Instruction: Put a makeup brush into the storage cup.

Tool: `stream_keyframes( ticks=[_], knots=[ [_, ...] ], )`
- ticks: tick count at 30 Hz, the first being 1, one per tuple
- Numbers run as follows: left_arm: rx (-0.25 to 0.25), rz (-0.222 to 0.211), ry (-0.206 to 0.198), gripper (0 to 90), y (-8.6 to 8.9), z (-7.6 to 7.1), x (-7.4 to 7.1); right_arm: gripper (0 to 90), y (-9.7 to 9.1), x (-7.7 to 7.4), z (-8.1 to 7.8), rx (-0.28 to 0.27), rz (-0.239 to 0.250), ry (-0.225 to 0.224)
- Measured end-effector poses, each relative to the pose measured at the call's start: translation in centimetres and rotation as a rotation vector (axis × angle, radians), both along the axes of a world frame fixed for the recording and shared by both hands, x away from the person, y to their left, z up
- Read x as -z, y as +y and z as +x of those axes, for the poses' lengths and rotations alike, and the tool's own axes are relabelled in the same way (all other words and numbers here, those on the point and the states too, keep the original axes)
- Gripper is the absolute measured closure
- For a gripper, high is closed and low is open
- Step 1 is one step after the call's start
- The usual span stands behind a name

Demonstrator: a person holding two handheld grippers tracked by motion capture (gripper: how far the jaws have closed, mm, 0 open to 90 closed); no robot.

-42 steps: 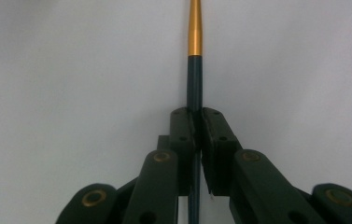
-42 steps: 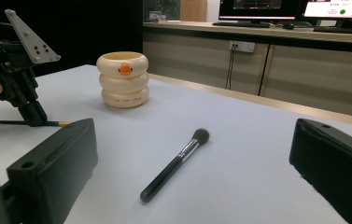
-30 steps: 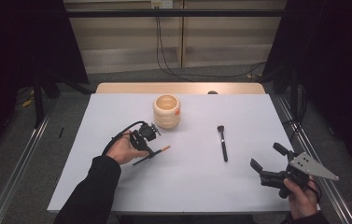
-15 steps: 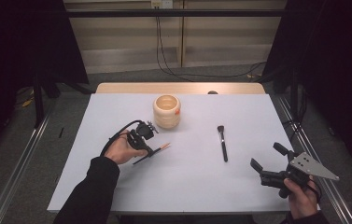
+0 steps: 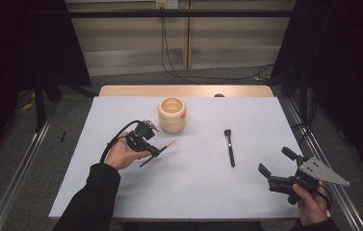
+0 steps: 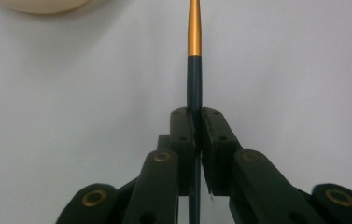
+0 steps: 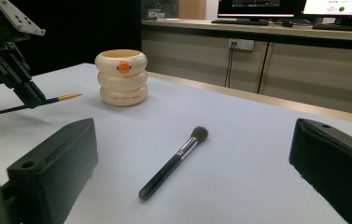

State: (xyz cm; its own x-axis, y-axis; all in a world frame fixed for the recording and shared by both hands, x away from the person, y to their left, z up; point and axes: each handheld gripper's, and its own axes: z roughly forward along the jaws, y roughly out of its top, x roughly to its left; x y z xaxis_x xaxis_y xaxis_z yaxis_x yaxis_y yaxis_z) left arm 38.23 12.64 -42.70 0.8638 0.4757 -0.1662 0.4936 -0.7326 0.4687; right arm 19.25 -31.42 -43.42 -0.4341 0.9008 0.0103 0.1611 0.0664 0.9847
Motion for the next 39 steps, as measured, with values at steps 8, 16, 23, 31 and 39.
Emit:
stream_keyframes(
  ticks=[8, 16, 23, 31, 39],
  knots=[
    [-0.032, -0.090, -0.040, 83.9, 0.9, -0.5, -0.2, 0.5, 0.0, 0.0, 0.0, 0.004, 0.001, -0.002],
    [-0.074, -0.207, -0.085, 83.9, 1.2, -1.3, -1.2, 0.5, 0.0, 0.0, 0.0, 0.004, 0.001, -0.001],
    [-0.086, -0.260, -0.156, 83.9, 1.4, -2.2, -2.0, 0.5, 0.0, 0.0, 0.0, 0.007, 0.000, 0.001],
    [-0.133, -0.339, -0.188, 83.9, 2.5, -2.6, -2.3, 0.4, 0.1, 0.0, 0.0, 0.003, -0.001, 0.003],
    [-0.174, -0.412, -0.232, 83.9, 3.3, -2.9, -2.8, 0.5, 0.1, 0.0, 0.0, 0.001, 0.000, 0.003]
  ],
)
